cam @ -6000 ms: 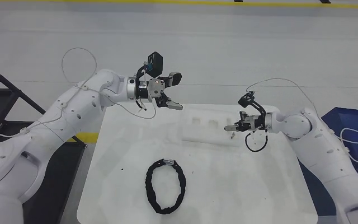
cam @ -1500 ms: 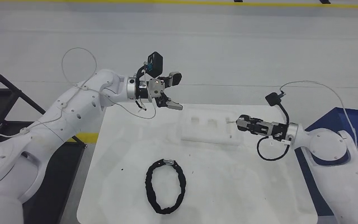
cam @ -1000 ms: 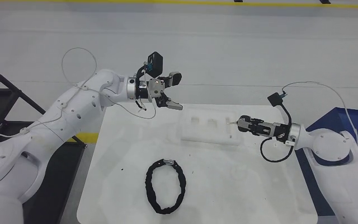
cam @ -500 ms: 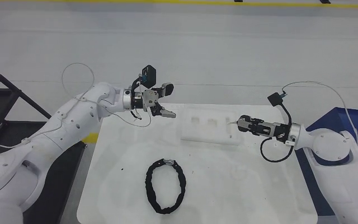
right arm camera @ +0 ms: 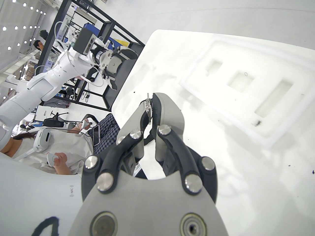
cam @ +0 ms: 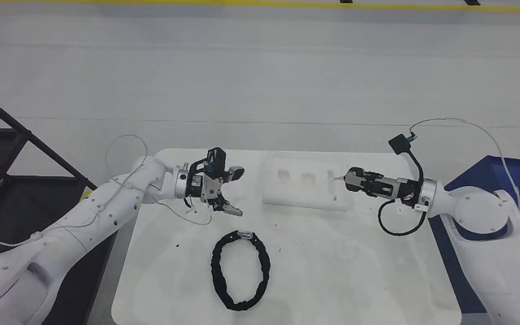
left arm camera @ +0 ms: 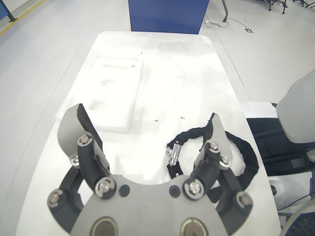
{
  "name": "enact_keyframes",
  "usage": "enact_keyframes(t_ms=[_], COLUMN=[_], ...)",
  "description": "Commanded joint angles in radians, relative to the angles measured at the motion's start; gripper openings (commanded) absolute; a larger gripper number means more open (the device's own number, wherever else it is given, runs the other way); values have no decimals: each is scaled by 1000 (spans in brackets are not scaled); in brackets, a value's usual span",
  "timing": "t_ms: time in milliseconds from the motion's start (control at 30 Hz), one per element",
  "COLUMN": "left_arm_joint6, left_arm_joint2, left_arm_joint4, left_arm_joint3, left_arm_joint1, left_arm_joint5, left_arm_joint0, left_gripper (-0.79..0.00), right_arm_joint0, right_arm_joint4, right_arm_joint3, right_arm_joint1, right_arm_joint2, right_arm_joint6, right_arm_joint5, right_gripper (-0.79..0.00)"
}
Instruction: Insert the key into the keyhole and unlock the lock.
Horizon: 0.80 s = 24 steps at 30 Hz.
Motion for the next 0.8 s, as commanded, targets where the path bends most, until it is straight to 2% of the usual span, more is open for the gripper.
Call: enact_keyframes(t_ms=[0,200,400,767], left_arm_joint6=[4,-10,-15,-15], left_arm_joint2=[-1,13,15,15], left_arm_joint4=[41,151,232,232], left_arm_joint3=[-2,-18,-14,-14], left_arm_joint1=[7,15,1,1], left_arm_joint5=[0,0,0,0], left_arm_joint0=[17,37,43,43], left_gripper=[0,0,0,0], right_arm_joint0=[0,0,0,0], right_arm_joint4=[0,0,0,0], right_arm_joint3=[0,0,0,0], right_arm_joint1=[0,0,0,0], right_arm_joint2=[0,0,0,0], right_arm_joint6=[0,0,0,0], right_arm_joint5=[0,0,0,0], right_gripper=[-785,-785,-785,-785])
